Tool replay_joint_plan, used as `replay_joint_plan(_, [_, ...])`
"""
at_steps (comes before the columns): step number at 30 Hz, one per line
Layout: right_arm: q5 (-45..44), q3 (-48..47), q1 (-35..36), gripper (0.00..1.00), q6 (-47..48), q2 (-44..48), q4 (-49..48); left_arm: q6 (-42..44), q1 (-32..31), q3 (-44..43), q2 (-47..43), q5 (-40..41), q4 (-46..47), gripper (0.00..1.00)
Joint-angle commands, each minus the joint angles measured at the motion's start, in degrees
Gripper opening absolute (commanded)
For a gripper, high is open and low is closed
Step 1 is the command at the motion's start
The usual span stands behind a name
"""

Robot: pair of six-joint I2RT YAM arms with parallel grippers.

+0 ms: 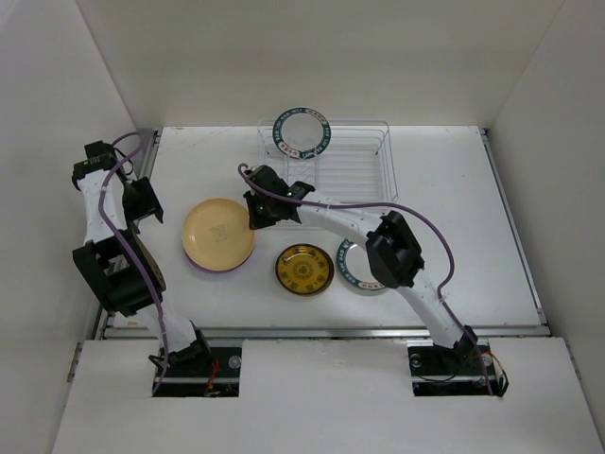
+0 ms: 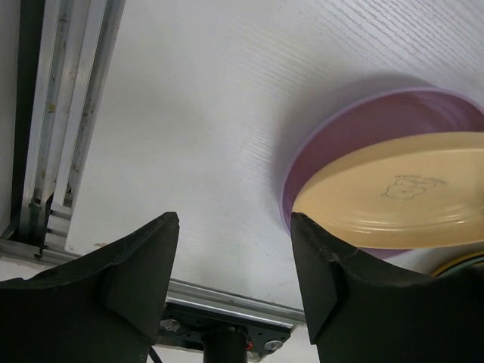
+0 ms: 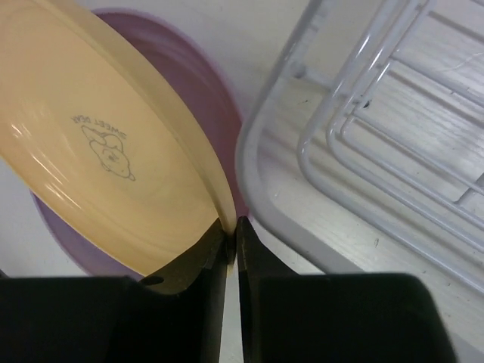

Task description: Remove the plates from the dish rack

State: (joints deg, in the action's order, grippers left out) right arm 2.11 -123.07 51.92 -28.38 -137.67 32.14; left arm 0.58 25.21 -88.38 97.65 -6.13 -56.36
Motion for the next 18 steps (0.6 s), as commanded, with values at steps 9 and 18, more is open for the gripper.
replay_joint_plan(9, [-0.7, -3.2, 0.1, 0.62, 2.3, -0.5, 1.0, 1.4, 0.1, 1.3, -0.3, -2.8, -0.5, 0.58])
replay_joint_plan(18, [13.3, -3.2, 0.1, 0.62, 11.0, 6.9, 2.3, 1.4, 0.1, 0.8, -0.3, -5.3, -0.5, 0.58])
